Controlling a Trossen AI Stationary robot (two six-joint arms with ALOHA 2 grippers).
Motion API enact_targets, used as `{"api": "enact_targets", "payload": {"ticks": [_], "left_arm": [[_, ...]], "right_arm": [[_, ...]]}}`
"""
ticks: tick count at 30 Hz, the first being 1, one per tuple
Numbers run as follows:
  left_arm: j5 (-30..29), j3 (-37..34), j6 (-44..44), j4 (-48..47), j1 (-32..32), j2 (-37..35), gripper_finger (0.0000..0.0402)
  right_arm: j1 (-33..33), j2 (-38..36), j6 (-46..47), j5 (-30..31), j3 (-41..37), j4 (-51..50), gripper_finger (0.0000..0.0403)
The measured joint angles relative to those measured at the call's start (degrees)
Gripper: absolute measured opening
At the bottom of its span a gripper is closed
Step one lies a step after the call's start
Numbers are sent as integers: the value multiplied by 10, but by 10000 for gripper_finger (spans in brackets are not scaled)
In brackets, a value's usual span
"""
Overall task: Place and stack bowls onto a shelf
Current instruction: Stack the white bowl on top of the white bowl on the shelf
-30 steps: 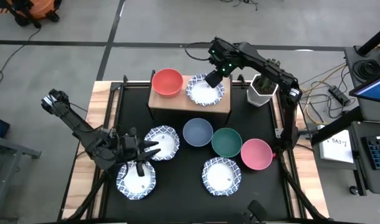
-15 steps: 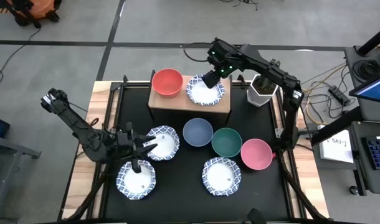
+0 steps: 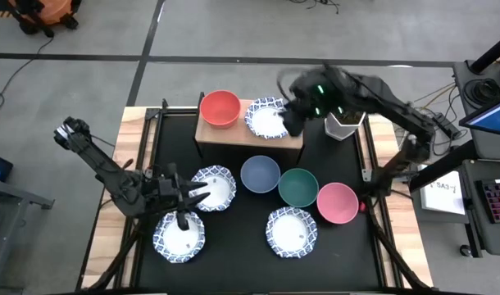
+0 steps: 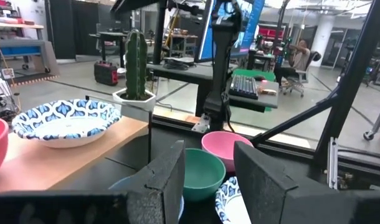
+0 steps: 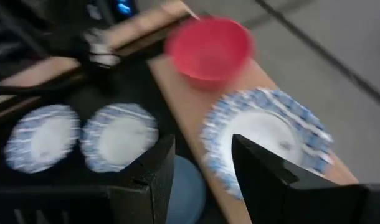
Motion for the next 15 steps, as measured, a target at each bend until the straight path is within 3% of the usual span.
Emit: {"api": "enact_targets", "payload": {"ticks": [10, 15], "left_arm": [[26, 0, -37, -13, 0, 31, 120], [37, 0, -99, -61, 6, 32, 120]], "right_arm": [[299, -77, 23, 227, -187, 109, 148], [378, -102, 38, 263, -318, 189, 148]]}}
